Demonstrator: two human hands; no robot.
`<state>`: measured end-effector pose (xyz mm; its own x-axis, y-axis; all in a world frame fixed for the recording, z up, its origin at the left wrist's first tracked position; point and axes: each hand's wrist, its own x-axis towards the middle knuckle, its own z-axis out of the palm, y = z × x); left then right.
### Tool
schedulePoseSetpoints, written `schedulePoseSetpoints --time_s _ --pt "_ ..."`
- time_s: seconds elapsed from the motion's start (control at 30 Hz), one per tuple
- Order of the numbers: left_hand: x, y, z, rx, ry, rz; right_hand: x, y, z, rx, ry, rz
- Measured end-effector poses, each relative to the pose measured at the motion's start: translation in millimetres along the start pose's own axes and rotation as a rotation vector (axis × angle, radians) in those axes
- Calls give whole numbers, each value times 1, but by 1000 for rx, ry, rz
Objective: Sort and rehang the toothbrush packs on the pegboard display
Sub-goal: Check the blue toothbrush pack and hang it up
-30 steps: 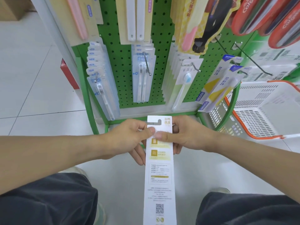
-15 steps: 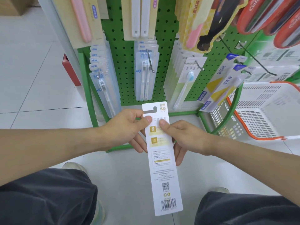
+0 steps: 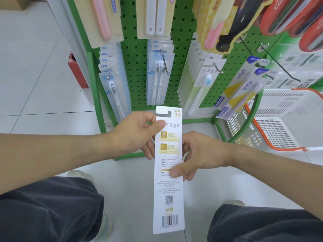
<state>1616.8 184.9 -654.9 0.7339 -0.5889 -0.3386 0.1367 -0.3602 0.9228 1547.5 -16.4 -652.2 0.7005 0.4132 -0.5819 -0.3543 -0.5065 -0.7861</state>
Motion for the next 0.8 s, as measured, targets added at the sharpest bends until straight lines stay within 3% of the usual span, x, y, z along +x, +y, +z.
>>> schedulePoseSetpoints --time_s 0.1,0.27,0.53,0.8 --pt "1 -3 0 18 21 -23 1 0 0 8 19 3" --pt "-4 -2 -1 70 -82 -36 4 -1 3 57 78 -11" --pt "2 -3 -5 -69 78 9 -1 2 6 -26 -127 47" --pt "4 -4 -5 -105 104 -9 -4 7 10 -71 -88 13"
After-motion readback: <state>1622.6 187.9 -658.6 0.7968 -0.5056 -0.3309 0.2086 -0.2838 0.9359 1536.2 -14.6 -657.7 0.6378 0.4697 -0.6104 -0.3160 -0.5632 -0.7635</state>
